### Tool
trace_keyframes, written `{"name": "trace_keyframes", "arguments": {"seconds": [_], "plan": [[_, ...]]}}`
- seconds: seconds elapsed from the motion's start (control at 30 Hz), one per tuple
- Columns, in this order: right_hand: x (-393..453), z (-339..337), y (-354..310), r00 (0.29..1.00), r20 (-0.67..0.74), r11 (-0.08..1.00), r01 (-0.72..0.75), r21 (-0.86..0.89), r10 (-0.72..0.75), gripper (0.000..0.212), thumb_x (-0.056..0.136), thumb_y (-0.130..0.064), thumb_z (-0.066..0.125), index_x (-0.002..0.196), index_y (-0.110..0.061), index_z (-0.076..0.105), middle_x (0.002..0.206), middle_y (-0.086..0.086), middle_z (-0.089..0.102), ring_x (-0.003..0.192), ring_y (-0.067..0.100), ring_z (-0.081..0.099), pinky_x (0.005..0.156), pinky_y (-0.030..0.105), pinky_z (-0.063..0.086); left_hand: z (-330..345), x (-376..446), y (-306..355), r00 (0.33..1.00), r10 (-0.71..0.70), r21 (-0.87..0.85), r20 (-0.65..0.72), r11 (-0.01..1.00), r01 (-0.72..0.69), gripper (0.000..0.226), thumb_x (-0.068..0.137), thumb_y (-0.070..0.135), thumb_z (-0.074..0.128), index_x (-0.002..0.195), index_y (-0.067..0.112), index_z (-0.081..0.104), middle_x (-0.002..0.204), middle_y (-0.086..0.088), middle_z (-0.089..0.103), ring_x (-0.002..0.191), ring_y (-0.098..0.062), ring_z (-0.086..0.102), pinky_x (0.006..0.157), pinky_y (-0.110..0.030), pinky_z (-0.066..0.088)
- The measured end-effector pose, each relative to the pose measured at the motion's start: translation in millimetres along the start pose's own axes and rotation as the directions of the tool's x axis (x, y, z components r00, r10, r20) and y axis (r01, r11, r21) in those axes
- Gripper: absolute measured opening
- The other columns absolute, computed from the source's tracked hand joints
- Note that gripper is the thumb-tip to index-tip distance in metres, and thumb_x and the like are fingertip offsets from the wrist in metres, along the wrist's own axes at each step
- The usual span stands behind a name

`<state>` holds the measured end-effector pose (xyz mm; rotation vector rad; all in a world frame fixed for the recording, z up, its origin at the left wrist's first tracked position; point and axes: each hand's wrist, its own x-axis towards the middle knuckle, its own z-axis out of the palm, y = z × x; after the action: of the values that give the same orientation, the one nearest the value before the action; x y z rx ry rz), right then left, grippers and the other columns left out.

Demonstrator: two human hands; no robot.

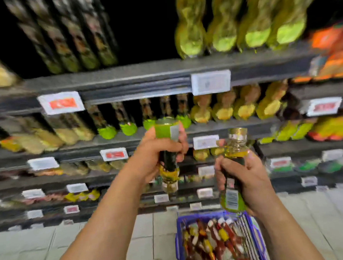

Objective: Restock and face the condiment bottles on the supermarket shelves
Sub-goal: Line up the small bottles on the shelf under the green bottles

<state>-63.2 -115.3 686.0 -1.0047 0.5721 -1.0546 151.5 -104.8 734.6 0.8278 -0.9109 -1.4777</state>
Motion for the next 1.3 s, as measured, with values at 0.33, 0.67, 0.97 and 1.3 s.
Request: {"name": "trace_keyframes", "arguments": {"seconds": [0.33, 0.67, 0.97, 1.3], "plan": [[77, 120, -77, 0.939, 0.281, 0.9, 0.288, -0.326, -0.198, 0.026, 0.09, -0.036, 0.069, 0.114, -0.032, 0.06, 0.071, 0.006, 0.063, 0.062, 0.023, 0.06, 0.058, 0.028, 0.05, -29, -14, 166, 0.895, 0.435, 0.274, -0.097, 0.876, -0.396, 0.046, 0.053, 0.013, 0.074, 0.096, 0.003, 0.064, 0.072, -0.011, 0.051, 0.06, -0.026, 0.051, 0.057, -0.031, 0.047], [174, 224, -78, 0.927, 0.16, 0.83, 0.376, -0.413, -0.341, 0.027, 0.089, -0.03, 0.07, 0.11, -0.024, 0.055, 0.077, 0.002, 0.063, 0.063, 0.02, 0.062, 0.057, 0.029, 0.054, -134, -5, 262, 0.874, 0.461, 0.382, -0.154, 0.843, -0.378, 0.027, 0.055, 0.003, 0.071, 0.081, 0.001, 0.065, 0.064, -0.009, 0.056, 0.055, -0.023, 0.055, 0.052, -0.03, 0.047], [215, 253, -42, 0.912, -0.007, 0.783, 0.347, -0.516, -0.409, 0.025, 0.088, -0.036, 0.071, 0.103, -0.028, 0.052, 0.078, -0.006, 0.068, 0.071, 0.014, 0.067, 0.064, 0.028, 0.055, -192, 10, 282, 0.904, 0.398, 0.418, -0.16, 0.857, -0.303, 0.032, 0.05, 0.03, 0.08, 0.058, 0.0, 0.07, 0.063, -0.012, 0.063, 0.062, -0.021, 0.062, 0.069, -0.031, 0.051], [247, 262, -23, 0.884, -0.025, 0.655, 0.327, -0.682, -0.467, 0.042, 0.085, -0.044, 0.073, 0.121, -0.033, 0.053, 0.1, -0.016, 0.072, 0.096, 0.002, 0.069, 0.082, 0.018, 0.051, -192, 19, 270, 0.902, 0.381, 0.303, -0.203, 0.9, -0.312, 0.011, 0.066, 0.018, 0.074, 0.058, 0.011, 0.076, 0.063, -0.005, 0.068, 0.063, -0.015, 0.066, 0.065, -0.022, 0.055]]}}
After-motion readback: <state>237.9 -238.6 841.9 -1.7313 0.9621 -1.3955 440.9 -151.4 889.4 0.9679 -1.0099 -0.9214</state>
